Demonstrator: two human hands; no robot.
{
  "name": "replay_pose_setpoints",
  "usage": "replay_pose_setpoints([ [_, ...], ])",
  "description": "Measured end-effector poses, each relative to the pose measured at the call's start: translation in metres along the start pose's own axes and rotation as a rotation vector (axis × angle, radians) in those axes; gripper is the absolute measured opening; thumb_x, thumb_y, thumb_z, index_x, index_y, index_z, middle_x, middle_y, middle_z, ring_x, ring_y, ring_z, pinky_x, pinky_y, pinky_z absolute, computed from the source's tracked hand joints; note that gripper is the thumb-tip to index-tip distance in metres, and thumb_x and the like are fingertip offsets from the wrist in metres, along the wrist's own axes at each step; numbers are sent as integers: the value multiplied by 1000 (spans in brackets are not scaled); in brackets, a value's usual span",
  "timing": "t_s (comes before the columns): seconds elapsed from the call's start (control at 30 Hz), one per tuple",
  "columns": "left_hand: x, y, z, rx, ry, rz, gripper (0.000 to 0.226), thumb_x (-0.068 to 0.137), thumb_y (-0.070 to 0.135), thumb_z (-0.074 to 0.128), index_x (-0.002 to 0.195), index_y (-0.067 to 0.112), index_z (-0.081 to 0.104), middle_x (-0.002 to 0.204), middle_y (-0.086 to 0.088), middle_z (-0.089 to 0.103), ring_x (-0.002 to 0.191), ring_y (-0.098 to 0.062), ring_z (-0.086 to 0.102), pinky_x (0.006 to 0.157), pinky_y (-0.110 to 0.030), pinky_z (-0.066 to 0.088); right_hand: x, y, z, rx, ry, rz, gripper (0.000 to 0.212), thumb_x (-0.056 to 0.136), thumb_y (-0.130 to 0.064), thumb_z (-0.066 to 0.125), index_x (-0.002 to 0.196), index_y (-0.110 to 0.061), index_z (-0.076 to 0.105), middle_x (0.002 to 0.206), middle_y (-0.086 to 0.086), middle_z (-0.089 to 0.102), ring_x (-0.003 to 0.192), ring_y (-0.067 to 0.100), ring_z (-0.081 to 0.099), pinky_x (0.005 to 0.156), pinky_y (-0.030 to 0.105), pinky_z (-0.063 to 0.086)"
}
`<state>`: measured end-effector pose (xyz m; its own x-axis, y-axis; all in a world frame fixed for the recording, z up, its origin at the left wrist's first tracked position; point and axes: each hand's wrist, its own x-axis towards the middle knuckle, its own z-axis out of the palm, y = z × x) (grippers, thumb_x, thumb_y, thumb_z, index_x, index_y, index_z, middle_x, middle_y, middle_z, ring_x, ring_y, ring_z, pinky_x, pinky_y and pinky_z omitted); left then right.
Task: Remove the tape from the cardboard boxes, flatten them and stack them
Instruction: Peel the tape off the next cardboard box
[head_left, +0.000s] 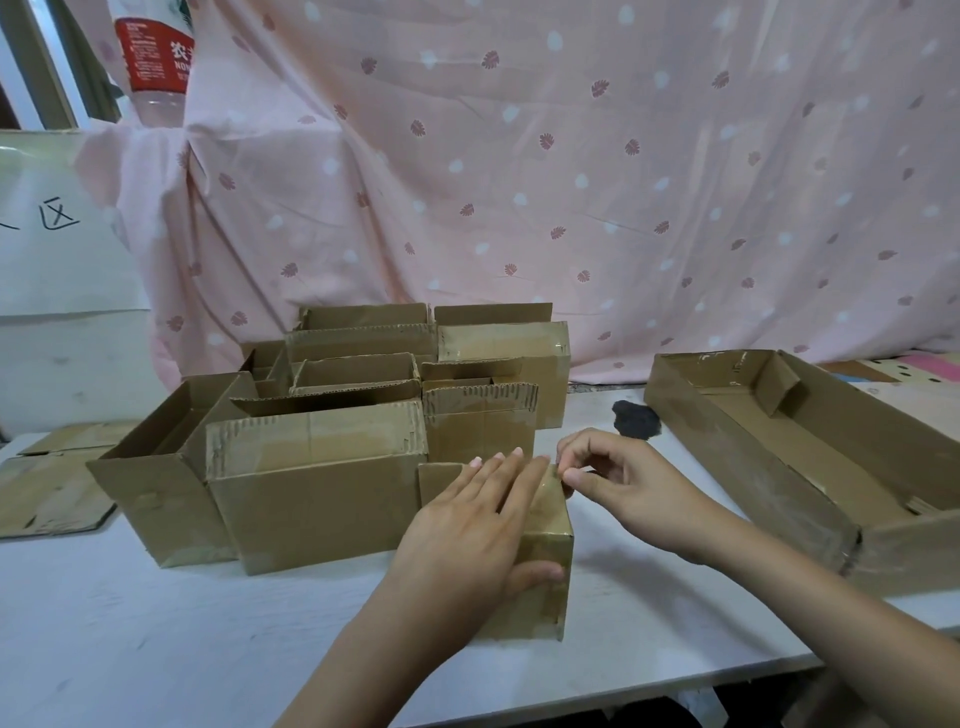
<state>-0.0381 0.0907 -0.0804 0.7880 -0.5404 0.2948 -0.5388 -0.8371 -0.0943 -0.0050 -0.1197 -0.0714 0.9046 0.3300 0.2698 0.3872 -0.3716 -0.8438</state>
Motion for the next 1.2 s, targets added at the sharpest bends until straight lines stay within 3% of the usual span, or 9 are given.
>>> replay_pose_setpoints([
  [0.17, 3, 2, 9, -2, 48, 12, 76, 84, 74, 26, 131, 18, 48, 137, -10, 60, 122, -20, 61, 106, -30, 31, -1, -32, 8, -173, 64, 222, 25, 96, -40, 62, 88, -16, 67, 78, -6, 72, 73, 9, 69, 64, 18, 45],
  [0.4, 3, 0, 16, 25, 126, 34, 64, 84, 73, 26, 115, 20, 44, 139, -15, 57, 126, -26, 59, 108, -33, 32, 14, -49, 13, -228, -36, 410, 24, 95, -21, 65, 85, 0, 63, 62, 8, 67, 54, 18, 63, 62, 30, 50],
  [0.5, 5, 0, 18, 13, 145, 27, 61, 83, 72, 27, 110, 21, 47, 131, -14, 63, 117, -24, 65, 102, -36, 46, 18, -50, 8, -85, -52, 471, 15, 94, -7, 67, 82, 0, 62, 67, 16, 60, 56, 25, 57, 61, 34, 54],
  [0.6, 4, 0, 20, 16, 164, 20, 64, 83, 72, 28, 114, 20, 47, 132, -14, 63, 119, -24, 64, 101, -37, 49, 18, -53, 5, -16, -33, 544, 6, 91, 3, 63, 89, -2, 60, 75, 21, 58, 55, 27, 53, 56, 33, 55],
  [0.77, 4, 4, 19, 30, 120, 2, 70, 79, 71, 41, 117, 16, 62, 132, -13, 63, 121, -23, 63, 101, -35, 47, 25, -55, 3, -26, 9, 576, 41, 83, 3, 63, 109, -22, 44, 66, 14, 60, 49, 26, 47, 52, 32, 48],
  [0.83, 4, 6, 18, 33, 122, 14, 70, 73, 67, 53, 114, 14, 69, 128, -11, 67, 115, -21, 66, 96, -34, 51, 27, -55, 5, -38, 32, 561, 38, 82, 2, 63, 108, -20, 46, 64, 12, 58, 50, 26, 44, 53, 33, 44],
  [0.97, 6, 5, 14, 43, 106, 34, 66, 78, 69, 47, 111, 18, 72, 121, -6, 70, 108, -17, 69, 88, -29, 55, 24, -51, 10, -30, 101, 531, 29, 83, -1, 63, 106, -12, 50, 61, 6, 55, 48, 23, 40, 49, 30, 36],
  [1.07, 7, 5, 15, 63, 143, 27, 70, 60, 71, 74, 105, 18, 74, 119, -6, 71, 105, -17, 70, 85, -29, 56, 20, -48, 8, 33, 147, 535, 24, 83, 2, 59, 106, -4, 55, 54, 3, 50, 41, 18, 35, 43, 25, 32],
  [1.2, 7, 4, 14, 59, 142, 52, 69, 60, 70, 72, 106, 19, 74, 121, -4, 71, 109, -17, 69, 87, -28, 55, 16, -48, 5, 31, 131, 530, 21, 84, 4, 54, 104, -1, 59, 46, -4, 49, 39, 17, 36, 44, 23, 32],
])
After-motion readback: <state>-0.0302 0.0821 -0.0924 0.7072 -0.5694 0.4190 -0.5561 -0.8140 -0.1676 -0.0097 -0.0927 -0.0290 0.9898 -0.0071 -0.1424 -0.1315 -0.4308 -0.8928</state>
